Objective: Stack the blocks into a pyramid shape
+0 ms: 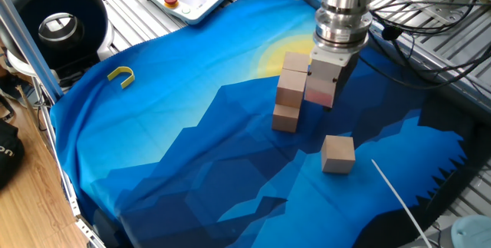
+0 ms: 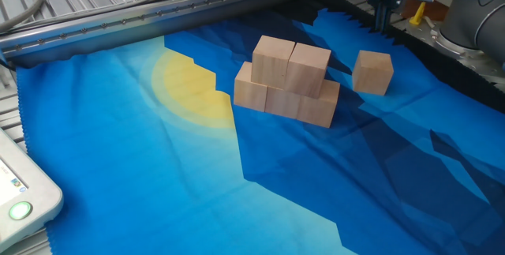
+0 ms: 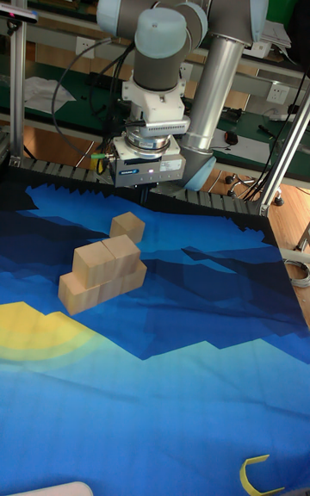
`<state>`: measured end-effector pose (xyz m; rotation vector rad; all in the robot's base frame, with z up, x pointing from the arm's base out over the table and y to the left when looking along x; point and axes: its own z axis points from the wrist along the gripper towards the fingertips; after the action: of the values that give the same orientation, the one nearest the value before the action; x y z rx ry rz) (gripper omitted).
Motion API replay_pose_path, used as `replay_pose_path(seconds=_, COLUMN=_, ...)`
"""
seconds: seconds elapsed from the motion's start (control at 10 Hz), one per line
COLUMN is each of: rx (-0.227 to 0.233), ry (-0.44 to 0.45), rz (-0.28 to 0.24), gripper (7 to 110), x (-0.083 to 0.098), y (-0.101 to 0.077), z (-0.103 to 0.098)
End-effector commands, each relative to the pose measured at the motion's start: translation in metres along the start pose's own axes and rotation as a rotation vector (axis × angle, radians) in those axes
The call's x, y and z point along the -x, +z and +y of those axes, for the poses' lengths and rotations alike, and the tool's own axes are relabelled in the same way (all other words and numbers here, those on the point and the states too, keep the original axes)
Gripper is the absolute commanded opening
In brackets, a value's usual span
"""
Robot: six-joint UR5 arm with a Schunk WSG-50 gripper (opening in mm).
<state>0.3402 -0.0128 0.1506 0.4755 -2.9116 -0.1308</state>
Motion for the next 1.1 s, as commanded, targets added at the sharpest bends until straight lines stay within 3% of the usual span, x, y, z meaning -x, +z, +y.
replay_pose_path(seconds=0.0, rx=-0.012, ry=0.053, rz=0.029, gripper=7, x=-0.009, y=-0.018, z=0.006)
replay_pose_path(seconds=0.1, rx=0.029, ry=0.061, rz=0.014, gripper=7, x=-0.004, y=-0.018, z=0.016)
replay_pose_path(seconds=0.4, rx=0.057, ry=0.068, rz=-0.007, gripper=7, x=-0.002, y=-0.026, z=0.026)
replay_pose_path(seconds=0.6, rx=0.035, ry=0.071, rz=-0.008, gripper=7, x=-0.004, y=-0.029, z=0.022)
replay_pose_path(seconds=1.0, rx=0.050, ry=0.066, rz=-0.010, gripper=7, x=-0.005, y=-0.031, z=0.021)
